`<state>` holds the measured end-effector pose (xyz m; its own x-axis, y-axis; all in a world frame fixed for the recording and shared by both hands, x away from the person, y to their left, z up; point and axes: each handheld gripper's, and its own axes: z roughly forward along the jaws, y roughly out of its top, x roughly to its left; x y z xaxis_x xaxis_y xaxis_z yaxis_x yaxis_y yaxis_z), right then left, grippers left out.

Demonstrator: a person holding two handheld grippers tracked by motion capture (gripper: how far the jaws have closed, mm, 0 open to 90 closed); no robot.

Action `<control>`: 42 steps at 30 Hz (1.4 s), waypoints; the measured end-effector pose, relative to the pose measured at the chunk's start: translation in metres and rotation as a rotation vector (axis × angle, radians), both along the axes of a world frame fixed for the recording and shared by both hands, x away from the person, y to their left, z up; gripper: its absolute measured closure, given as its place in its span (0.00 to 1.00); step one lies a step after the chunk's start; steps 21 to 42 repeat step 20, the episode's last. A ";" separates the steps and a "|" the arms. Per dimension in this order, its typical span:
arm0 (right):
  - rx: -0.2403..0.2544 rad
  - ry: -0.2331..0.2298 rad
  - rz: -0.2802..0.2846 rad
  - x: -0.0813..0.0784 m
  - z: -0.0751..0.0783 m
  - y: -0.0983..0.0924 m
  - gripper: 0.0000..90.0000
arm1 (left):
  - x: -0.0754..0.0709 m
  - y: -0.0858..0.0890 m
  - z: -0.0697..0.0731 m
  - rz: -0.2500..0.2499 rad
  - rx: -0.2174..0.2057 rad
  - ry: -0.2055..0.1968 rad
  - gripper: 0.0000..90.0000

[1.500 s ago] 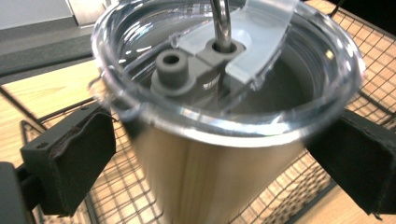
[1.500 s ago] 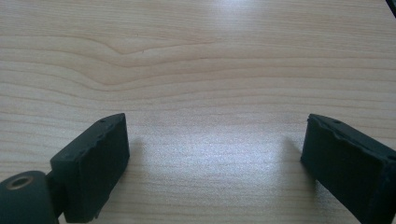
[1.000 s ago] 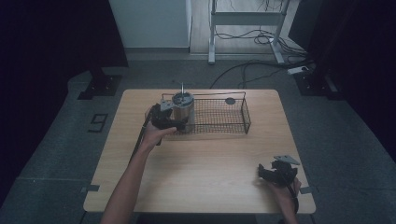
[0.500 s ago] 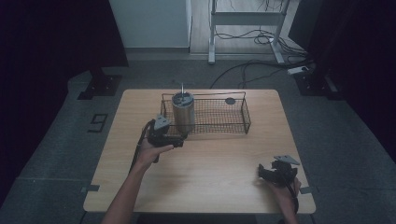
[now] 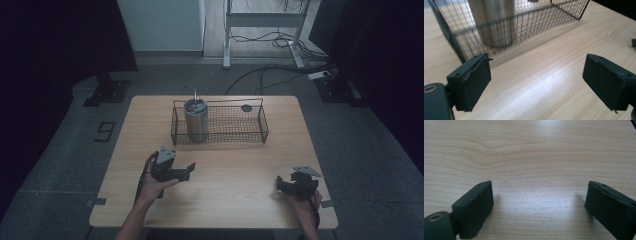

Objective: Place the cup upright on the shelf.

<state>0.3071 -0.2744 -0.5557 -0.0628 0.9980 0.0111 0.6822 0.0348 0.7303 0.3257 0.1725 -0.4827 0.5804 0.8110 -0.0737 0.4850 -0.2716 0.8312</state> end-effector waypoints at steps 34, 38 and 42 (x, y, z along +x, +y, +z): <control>-0.001 -0.007 0.012 0.001 0.000 0.001 0.12 | -0.016 0.014 -0.039 0.059 0.012 0.090 0.10; -0.001 -0.007 0.012 0.001 0.000 0.001 0.12 | -0.016 0.014 -0.039 0.059 0.012 0.090 0.10; -0.001 -0.007 0.012 0.001 0.000 0.001 0.12 | -0.016 0.014 -0.039 0.059 0.012 0.090 0.10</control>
